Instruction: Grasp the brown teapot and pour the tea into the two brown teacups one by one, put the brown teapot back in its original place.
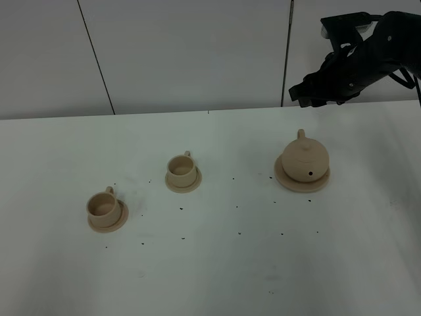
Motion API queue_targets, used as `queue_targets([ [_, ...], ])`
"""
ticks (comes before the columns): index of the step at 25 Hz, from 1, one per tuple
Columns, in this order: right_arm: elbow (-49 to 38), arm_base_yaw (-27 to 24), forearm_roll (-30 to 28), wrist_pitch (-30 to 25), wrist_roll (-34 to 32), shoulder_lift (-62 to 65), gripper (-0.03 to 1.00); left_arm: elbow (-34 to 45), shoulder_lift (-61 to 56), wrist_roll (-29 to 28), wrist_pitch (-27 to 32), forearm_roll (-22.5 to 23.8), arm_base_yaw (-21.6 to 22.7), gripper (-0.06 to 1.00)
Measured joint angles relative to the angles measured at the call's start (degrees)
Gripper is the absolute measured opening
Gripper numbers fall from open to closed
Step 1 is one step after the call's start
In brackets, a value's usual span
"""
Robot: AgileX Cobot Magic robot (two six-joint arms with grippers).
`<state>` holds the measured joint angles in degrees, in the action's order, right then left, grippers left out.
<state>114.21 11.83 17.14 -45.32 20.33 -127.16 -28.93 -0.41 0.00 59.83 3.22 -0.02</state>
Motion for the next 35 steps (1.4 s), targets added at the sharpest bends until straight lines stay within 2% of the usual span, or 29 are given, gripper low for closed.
queue_targets([
  [6,14.48,0.00,-6.94,-12.82,-6.86,-7.45,0.44,0.00,0.00,0.00,0.00,0.00,0.00,0.25],
  [10,22.77,0.00,-7.80,-20.18,-8.08,-11.95,0.44,0.00,0.00,0.00,0.00,0.00,0.00,0.25],
  [13,26.35,0.00,-7.19,-22.61,-8.45,-14.22,0.44,0.00,0.00,0.00,0.00,0.00,0.00,0.25],
  [18,28.37,0.00,-6.82,-23.01,-9.39,-16.60,0.43,0.00,0.00,0.00,0.00,0.00,0.00,0.25],
  [27,28.49,1.86,-7.06,-20.04,-9.97,-17.53,0.41,0.00,0.00,0.00,0.00,0.00,0.00,0.25],
  [35,28.72,5.71,-15.01,-17.88,-9.93,-19.19,0.41,0.00,0.00,0.00,0.00,0.00,0.00,0.25],
])
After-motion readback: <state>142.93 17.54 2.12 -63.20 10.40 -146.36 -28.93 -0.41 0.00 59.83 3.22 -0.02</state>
